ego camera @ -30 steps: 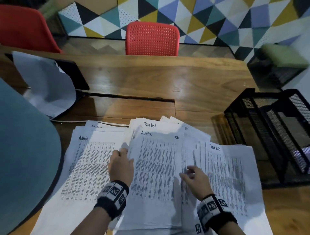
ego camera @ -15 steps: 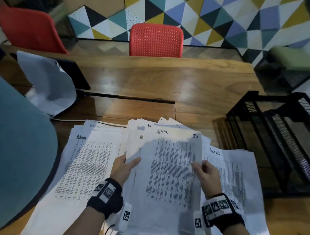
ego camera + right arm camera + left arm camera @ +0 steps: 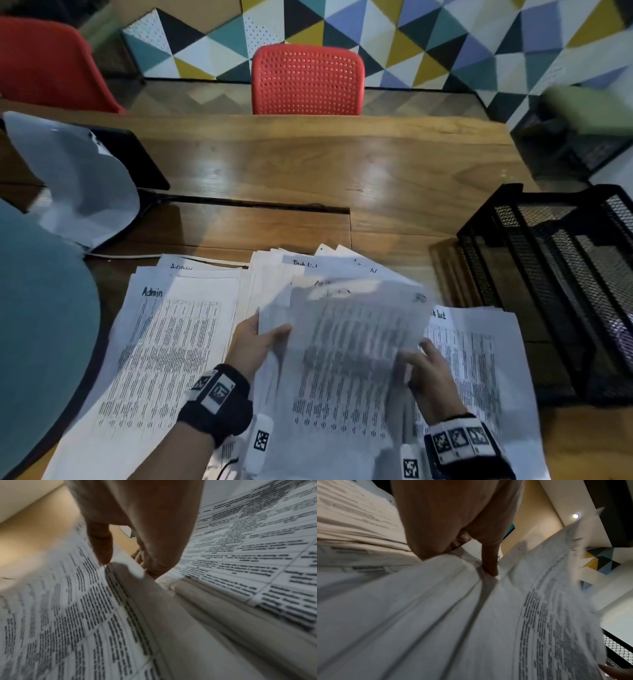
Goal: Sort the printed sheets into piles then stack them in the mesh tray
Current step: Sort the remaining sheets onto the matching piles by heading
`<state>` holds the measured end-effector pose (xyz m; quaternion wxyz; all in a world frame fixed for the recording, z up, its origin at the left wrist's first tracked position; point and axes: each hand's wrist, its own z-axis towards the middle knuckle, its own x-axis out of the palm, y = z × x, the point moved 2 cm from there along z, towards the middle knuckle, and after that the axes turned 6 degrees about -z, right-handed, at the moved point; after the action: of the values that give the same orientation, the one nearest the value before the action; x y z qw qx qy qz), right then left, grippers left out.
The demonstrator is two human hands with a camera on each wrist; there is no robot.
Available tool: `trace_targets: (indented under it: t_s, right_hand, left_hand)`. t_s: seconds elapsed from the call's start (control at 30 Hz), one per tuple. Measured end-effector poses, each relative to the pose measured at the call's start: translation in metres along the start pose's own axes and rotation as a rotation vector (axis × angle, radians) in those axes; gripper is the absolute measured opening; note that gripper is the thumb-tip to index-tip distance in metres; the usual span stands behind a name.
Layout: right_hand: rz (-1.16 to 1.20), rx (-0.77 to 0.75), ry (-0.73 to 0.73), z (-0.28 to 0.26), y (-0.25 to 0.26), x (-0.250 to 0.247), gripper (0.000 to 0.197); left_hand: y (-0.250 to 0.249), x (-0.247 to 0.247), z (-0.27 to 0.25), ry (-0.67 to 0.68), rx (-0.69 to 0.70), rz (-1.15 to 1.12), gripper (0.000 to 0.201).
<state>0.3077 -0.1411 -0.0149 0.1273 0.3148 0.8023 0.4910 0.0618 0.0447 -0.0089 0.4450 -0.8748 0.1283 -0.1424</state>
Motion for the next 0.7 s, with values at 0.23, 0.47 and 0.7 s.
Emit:
trace_targets:
  t_s: [0.23,0.47,0.7]
  right_hand:
    - [-0.031,0.014,-0.012,0.006,-0.004,0.014,0.015]
    - [-0.081,0.003,-0.024,0.003,0.000,0.019,0.048]
    - [-0.049,-0.088,-0.089,0.008,0.003,0.022,0.060]
  left_hand:
    - [-0.005,-0.002,-0.002,-0.006,-0.005,-0.133,0.021]
    - [-0.009,-0.007,-0.004,0.120,0.002,-0.156,0.036]
    - [-0.015,-0.007,-0.008,0.089,-0.003,-0.227,0.042]
